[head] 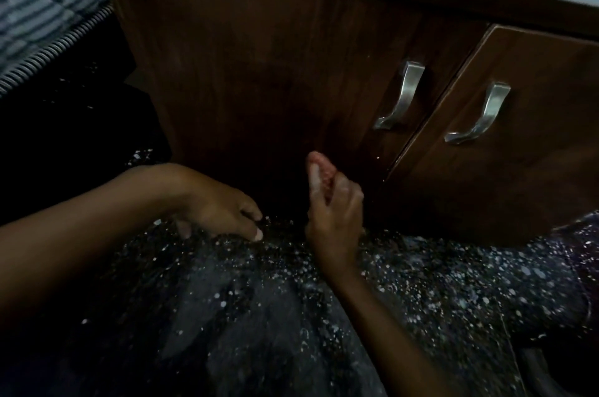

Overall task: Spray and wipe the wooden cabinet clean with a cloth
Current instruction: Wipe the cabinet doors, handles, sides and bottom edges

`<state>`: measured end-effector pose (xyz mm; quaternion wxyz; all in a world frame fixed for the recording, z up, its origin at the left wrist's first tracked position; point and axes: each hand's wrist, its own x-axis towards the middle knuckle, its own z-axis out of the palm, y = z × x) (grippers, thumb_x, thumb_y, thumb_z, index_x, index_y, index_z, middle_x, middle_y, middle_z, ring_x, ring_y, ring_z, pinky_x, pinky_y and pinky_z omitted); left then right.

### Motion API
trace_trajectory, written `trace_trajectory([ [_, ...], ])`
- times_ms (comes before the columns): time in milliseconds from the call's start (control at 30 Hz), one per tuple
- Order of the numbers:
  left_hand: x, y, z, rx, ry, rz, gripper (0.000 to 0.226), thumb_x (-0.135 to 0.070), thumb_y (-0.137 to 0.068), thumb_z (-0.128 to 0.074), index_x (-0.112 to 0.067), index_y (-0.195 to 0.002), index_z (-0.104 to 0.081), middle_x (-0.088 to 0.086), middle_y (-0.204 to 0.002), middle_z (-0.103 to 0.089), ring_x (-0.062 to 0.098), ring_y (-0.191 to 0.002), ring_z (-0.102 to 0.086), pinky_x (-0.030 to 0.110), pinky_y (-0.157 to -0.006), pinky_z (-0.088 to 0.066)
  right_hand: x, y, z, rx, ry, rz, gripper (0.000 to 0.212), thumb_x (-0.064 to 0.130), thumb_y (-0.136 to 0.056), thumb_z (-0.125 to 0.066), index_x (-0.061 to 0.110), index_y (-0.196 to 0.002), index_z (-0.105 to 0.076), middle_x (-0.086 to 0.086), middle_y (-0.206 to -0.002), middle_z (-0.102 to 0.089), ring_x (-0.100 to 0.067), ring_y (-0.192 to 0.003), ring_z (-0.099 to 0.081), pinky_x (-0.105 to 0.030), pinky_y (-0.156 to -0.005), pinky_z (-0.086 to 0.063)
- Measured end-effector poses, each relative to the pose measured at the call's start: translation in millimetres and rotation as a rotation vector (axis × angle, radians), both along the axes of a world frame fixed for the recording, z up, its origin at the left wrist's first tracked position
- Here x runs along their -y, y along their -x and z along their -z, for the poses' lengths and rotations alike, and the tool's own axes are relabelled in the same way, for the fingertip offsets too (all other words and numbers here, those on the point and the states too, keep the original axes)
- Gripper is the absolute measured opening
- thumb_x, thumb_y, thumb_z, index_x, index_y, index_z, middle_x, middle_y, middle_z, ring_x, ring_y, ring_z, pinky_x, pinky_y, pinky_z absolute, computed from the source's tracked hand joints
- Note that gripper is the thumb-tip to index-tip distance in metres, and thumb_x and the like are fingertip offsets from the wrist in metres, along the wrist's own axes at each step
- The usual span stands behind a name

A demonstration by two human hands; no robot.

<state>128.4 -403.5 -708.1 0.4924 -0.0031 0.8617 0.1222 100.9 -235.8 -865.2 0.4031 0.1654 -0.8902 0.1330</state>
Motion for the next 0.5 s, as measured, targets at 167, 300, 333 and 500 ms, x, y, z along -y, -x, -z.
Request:
trace_trajectory([
  [167, -3, 2, 3, -0.017, 0.025, 0.014, 0.055, -0.046, -0.093, -0.044, -0.035, -0.144, -0.025, -0.004, -0.145, -0.036, 0.018, -0.123, -0.047, 0.039, -0.098, -0.047, 27, 8, 24, -0.025, -0.518, -0.305, 0.044, 0.02, -0.088, -0.049, 0.01, -0.131, -0.045, -0.018, -0.119, -0.038, -0.032, -0.098, -0.04, -0.047, -0.079, -0.036],
  [300, -5, 5, 5, -0.024, 0.007, 0.032, 0.057, -0.048, -0.093, -0.043, -0.033, -0.145, -0.024, -0.003, -0.147, -0.035, 0.019, -0.129, -0.042, 0.043, -0.101, -0.046, -6, 14, 41, 0.02, -0.838, -0.362, 0.047, 0.025, -0.089, -0.047, 0.007, -0.132, -0.043, -0.014, -0.121, -0.042, -0.033, -0.106, -0.039, -0.043, -0.081, -0.033],
  [333, -6, 6, 7, -0.018, 0.002, 0.039, 0.059, -0.049, -0.092, -0.043, -0.033, -0.145, -0.023, -0.003, -0.149, -0.033, 0.02, -0.131, -0.041, 0.043, -0.102, -0.045, -22, 13, 42, 0.031, -0.869, -0.352, 0.046, 0.024, -0.089, -0.045, 0.008, -0.132, -0.046, -0.014, -0.122, -0.046, -0.033, -0.106, -0.039, -0.043, -0.082, -0.032],
  [500, -9, 8, 9, -0.013, -0.008, 0.078, 0.06, -0.051, -0.092, -0.042, -0.033, -0.145, -0.023, -0.003, -0.15, -0.031, 0.021, -0.131, -0.042, 0.043, -0.107, -0.04, -78, 6, 7, 0.005, -0.588, -0.196, 0.036, 0.024, -0.086, -0.049, 0.019, -0.12, -0.063, -0.017, -0.119, -0.039, -0.033, -0.099, -0.04, -0.048, -0.084, -0.033],
])
